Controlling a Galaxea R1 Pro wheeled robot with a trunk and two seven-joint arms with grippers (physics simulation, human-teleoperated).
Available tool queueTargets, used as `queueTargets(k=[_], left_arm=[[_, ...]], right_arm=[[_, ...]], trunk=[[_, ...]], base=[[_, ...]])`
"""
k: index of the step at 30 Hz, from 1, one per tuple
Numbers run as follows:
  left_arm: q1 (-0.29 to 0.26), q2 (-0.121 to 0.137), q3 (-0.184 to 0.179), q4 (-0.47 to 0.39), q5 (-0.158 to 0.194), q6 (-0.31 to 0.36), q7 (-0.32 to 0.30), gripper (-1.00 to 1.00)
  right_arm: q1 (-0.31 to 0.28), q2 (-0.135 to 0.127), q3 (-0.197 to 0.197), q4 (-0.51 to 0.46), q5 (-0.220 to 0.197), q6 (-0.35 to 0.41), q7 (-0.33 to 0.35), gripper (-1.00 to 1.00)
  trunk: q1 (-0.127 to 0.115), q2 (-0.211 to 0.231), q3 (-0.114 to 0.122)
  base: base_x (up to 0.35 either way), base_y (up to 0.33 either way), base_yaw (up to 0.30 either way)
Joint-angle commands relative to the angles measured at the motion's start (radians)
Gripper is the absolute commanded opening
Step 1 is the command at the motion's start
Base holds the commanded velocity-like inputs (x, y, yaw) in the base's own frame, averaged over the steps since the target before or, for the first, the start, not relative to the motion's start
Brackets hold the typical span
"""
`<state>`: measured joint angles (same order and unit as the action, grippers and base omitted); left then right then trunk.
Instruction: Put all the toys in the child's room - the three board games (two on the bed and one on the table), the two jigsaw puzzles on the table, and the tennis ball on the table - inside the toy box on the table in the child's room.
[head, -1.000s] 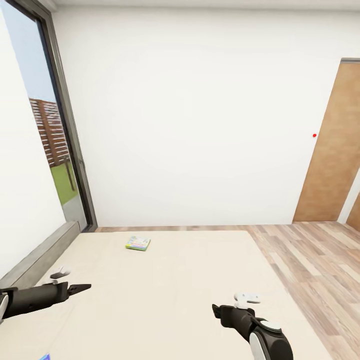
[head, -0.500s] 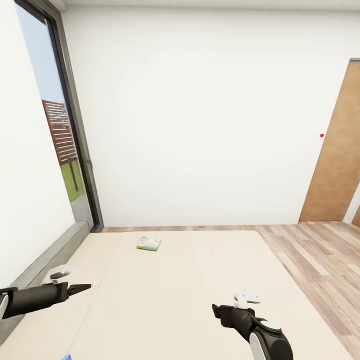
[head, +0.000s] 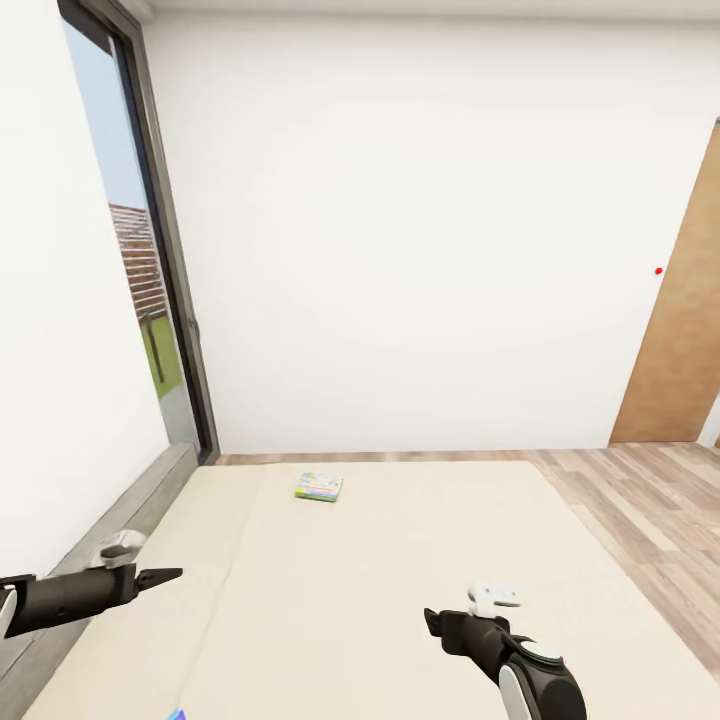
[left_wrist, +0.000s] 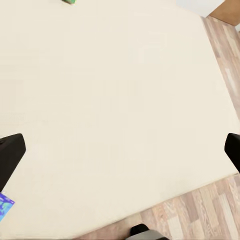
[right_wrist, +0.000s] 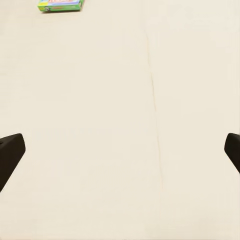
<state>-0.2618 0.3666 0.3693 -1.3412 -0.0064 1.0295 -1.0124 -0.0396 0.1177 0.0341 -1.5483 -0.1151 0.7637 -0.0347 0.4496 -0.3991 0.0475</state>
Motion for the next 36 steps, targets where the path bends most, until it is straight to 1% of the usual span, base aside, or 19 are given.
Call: queueTargets(k=[1, 9, 14, 36], left_arm=[[0.000, 0.000, 0.001, 0.000, -0.001, 0.007, -0.005, 1.00], [0.000, -0.001, 0.001, 0.000, -0.001, 0.007, -0.003, 1.00], [0.000, -0.001, 0.000, 0.001, -0.001, 0.007, -0.002, 1.00], [-0.001, -0.005, -0.008, 0.017, -0.002, 0.004, 0.009, 1.00]], right_arm=[[0.000, 0.000, 0.000, -0.001, -0.008, 0.004, -0.004, 1.00], [0.000, 0.000, 0.000, -0.001, -0.008, 0.004, -0.004, 1.00], [0.000, 0.000, 0.000, -0.001, -0.008, 0.004, -0.004, 1.00], [0.000, 0.004, 0.001, -0.003, -0.007, 0.005, -0.002, 1.00]], trunk=[[0.000, -0.001, 0.000], [0.000, -0.001, 0.000], [0.000, -0.001, 0.000], [0.000, -0.001, 0.000]], base=[[0.000, 0.280, 0.000], [0.000, 0.269, 0.000], [0.000, 0.170, 0.000], [0.000, 0.019, 0.000]])
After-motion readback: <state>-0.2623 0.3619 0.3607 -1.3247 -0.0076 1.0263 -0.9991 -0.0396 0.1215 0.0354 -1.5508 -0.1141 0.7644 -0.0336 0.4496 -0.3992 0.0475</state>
